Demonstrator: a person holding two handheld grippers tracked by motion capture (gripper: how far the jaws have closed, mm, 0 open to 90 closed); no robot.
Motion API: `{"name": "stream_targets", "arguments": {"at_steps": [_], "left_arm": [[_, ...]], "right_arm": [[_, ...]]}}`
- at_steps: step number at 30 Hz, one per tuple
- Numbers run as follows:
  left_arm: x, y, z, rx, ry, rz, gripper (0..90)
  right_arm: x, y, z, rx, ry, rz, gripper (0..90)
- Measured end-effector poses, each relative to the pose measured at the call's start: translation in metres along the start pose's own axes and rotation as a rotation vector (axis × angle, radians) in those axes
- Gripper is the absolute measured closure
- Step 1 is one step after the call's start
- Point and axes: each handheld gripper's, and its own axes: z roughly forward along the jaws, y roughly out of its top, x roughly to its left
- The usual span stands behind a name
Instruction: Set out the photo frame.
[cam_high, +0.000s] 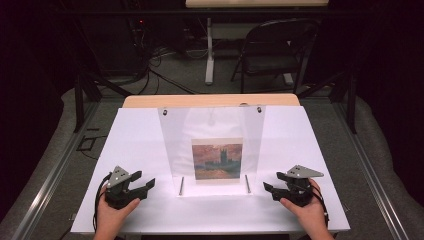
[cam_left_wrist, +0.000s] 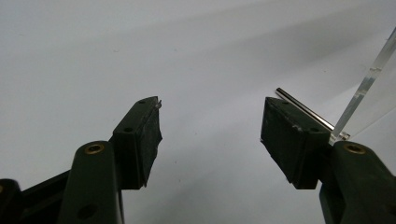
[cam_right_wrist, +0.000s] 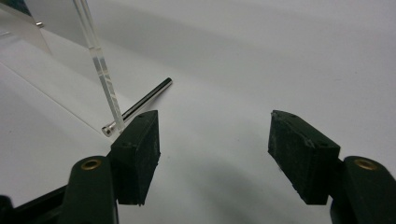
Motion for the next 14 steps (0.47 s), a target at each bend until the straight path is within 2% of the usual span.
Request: {"name": "stream_targets", "arguments": {"at_steps": [14], "left_arm": [[0.0020,0.0001,-0.0005,-0.001,0.011,-0.013,37.5]], "right_arm": [[-0.0032,-0.0013,-0.0003,0.003,-0.008,0.019,33.8]]}}
